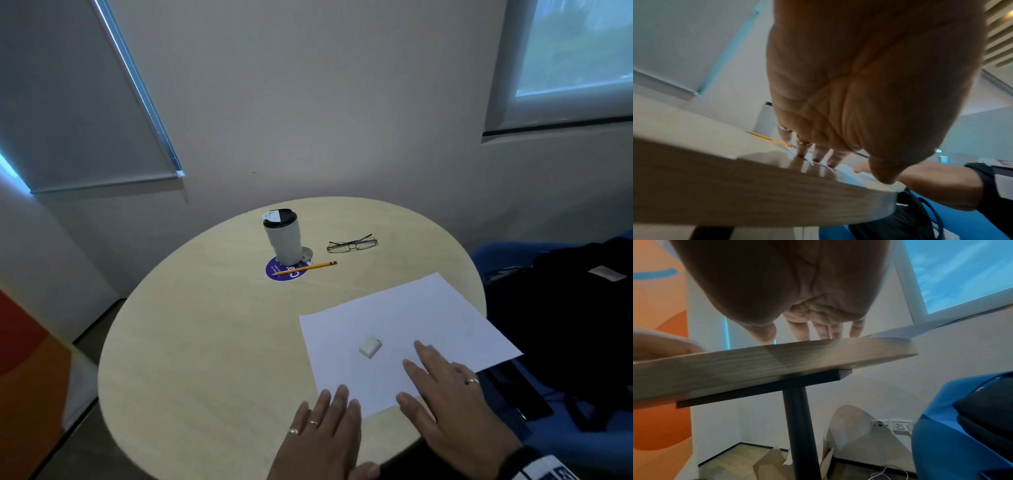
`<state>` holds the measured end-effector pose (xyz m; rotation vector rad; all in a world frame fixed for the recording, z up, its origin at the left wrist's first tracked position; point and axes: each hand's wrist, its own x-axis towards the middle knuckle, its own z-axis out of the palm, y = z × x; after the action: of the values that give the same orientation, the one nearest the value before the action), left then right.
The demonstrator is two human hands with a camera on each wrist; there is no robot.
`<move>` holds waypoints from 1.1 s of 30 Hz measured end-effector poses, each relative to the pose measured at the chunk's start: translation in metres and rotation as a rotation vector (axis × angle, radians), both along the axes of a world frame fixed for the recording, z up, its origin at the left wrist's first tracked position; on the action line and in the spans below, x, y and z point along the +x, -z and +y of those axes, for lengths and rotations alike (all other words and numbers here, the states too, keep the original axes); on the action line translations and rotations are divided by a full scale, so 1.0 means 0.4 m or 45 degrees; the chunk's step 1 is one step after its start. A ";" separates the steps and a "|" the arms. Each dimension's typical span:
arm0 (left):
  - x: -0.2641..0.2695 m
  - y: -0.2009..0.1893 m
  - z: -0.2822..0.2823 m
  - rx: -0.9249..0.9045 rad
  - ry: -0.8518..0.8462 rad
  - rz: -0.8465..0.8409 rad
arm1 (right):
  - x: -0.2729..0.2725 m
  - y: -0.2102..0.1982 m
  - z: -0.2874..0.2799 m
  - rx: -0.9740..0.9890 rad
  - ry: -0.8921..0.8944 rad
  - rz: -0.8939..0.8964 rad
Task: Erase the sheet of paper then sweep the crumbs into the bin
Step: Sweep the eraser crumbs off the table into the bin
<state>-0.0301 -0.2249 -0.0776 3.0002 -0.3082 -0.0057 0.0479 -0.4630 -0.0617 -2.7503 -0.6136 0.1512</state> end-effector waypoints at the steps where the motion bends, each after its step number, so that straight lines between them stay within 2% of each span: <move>1: -0.011 -0.002 0.026 -0.029 -0.014 -0.013 | -0.006 0.008 0.003 0.017 0.012 0.005; 3: -0.028 -0.008 0.084 -0.080 -0.052 -0.057 | -0.005 0.028 0.006 0.019 0.044 -0.104; 6: -0.046 0.006 0.185 -0.063 -0.139 -0.116 | -0.002 0.046 0.015 0.019 -0.048 -0.271; 10: -0.052 0.008 0.273 -0.104 -0.276 -0.131 | -0.019 0.053 0.068 0.051 -0.161 -0.311; 15: -0.052 -0.006 0.316 -0.303 -0.331 -0.444 | -0.023 0.043 0.153 -0.041 -0.217 -0.187; 21: -0.036 0.029 0.354 -0.320 -0.367 -0.409 | 0.006 0.022 0.197 -0.078 -0.243 -0.118; 25: -0.023 0.044 0.384 -0.256 -0.333 -0.312 | 0.015 0.009 0.211 -0.025 -0.208 -0.121; 27: -0.020 0.036 0.389 -0.267 -0.324 -0.318 | 0.010 -0.010 0.211 0.024 -0.222 -0.044; 31: -0.011 0.028 0.382 -0.278 -0.337 -0.397 | 0.038 0.046 0.176 0.071 -0.136 -0.063; 32: -0.008 0.028 0.380 -0.271 -0.339 -0.415 | 0.049 0.031 0.183 0.129 -0.150 -0.030; 33: -0.006 0.030 0.378 -0.260 -0.340 -0.434 | 0.058 -0.026 0.193 0.189 -0.196 -0.076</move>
<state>-0.0325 -0.0738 -0.0896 2.8012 0.0621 0.5309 0.0710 -0.3860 -0.0514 -2.5720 -0.8189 0.0561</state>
